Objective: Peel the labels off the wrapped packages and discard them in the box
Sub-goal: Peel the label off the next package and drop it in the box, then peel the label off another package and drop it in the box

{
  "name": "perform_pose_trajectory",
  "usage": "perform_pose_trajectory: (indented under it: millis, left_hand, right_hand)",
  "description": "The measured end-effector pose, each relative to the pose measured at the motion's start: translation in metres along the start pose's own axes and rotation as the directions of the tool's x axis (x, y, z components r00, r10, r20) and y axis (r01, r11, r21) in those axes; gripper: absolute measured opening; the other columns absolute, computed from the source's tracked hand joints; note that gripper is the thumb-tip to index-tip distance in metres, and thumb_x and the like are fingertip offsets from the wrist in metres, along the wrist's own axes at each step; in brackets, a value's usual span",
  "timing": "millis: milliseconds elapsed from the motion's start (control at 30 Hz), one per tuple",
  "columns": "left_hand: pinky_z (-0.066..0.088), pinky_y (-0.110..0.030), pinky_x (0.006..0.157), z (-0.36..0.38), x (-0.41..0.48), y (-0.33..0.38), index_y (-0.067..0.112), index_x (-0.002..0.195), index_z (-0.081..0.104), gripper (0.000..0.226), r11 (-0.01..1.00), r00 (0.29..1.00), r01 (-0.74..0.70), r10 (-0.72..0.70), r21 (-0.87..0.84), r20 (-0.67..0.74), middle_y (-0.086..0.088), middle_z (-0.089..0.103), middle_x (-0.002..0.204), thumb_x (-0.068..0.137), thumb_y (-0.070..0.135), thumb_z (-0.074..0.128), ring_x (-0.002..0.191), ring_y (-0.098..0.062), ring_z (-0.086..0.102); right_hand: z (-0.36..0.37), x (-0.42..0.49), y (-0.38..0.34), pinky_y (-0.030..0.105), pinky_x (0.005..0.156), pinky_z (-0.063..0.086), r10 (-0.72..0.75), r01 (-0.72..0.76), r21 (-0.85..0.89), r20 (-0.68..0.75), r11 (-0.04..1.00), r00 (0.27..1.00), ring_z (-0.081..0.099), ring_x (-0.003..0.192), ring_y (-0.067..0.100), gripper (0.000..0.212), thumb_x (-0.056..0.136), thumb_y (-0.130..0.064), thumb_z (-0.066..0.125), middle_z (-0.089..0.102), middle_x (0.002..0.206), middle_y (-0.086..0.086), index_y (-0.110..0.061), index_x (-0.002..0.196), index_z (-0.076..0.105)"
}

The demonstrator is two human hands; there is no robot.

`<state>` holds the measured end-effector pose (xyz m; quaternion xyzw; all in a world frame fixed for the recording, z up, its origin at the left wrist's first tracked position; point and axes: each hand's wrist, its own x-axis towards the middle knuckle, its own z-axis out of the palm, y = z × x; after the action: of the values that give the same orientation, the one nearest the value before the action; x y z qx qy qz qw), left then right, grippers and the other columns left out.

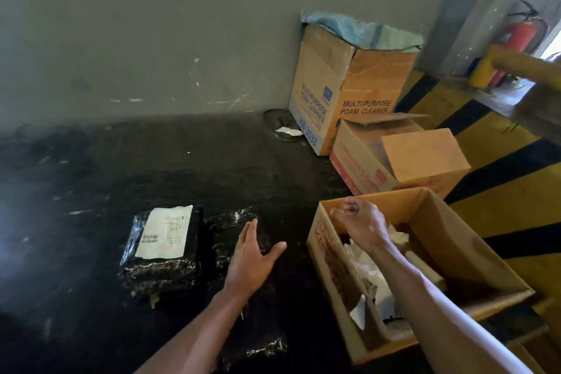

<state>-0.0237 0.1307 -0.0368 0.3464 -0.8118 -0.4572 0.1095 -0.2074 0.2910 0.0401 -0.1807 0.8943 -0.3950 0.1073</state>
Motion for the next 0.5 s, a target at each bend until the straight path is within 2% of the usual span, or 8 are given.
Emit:
perform_pose_trajectory:
  millis: [67,167,333,400,500]
  left_hand:
    - [0.026,-0.038,0.118,-0.016,0.001,-0.016,0.021,0.158,0.016,0.097,0.998,0.997,0.052,-0.053,-0.025,-0.058,-0.001,0.018,0.165,0.085,0.061,0.064,0.150,-0.018,0.020]
    - [0.026,-0.034,0.116,-0.039,0.000,-0.035,0.020,0.158,0.020,0.093,0.991,0.985,0.114,-0.122,-0.069,-0.124,-0.001,0.021,0.164,0.086,0.058,0.065,0.149,-0.019,0.025]
    - [0.028,-0.032,0.114,-0.081,-0.004,-0.059,0.019,0.156,0.026,0.085,0.990,0.952,0.122,-0.136,-0.065,-0.275,0.002,0.031,0.157,0.089,0.051,0.066,0.145,-0.017,0.029]
    - [0.028,-0.037,0.117,-0.101,-0.005,-0.072,0.017,0.157,0.024,0.087,0.982,0.928,0.175,-0.186,-0.064,-0.323,-0.001,0.027,0.160,0.089,0.050,0.067,0.147,-0.019,0.027]
    - [0.034,-0.040,0.115,-0.128,-0.005,-0.096,0.017,0.156,0.026,0.087,0.970,0.892,0.236,-0.241,-0.059,-0.383,-0.003,0.030,0.159,0.087,0.048,0.069,0.144,-0.021,0.033]
  right_hand:
    - [0.021,0.004,-0.015,0.038,0.092,0.053,-0.042,0.043,-0.017,0.026,0.999,0.999,0.065,0.101,0.016,0.035,0.086,-0.036,0.074,0.070,0.103,-0.006,-0.019,0.116,0.068]
    - [0.052,0.009,-0.034,0.033,0.094,0.051,-0.074,0.079,-0.046,0.092,0.996,0.993,0.064,0.106,0.013,0.054,0.084,-0.044,0.074,0.068,0.117,-0.005,-0.020,0.131,0.062]
    - [0.107,0.009,-0.060,0.030,0.092,0.051,-0.145,0.155,-0.035,0.190,0.987,0.971,0.063,0.105,0.010,0.056,0.083,-0.045,0.075,0.067,0.118,-0.005,-0.019,0.131,0.061]
    - [0.132,0.008,-0.072,0.024,0.087,0.048,-0.164,0.175,-0.022,0.255,0.984,0.953,0.062,0.103,0.008,0.056,0.084,-0.044,0.075,0.067,0.119,-0.005,-0.018,0.132,0.061]
    - [0.167,0.004,-0.089,0.022,0.085,0.044,-0.198,0.204,0.017,0.337,0.979,0.920,0.060,0.103,0.008,0.059,0.085,-0.043,0.074,0.066,0.120,-0.004,-0.016,0.135,0.059]
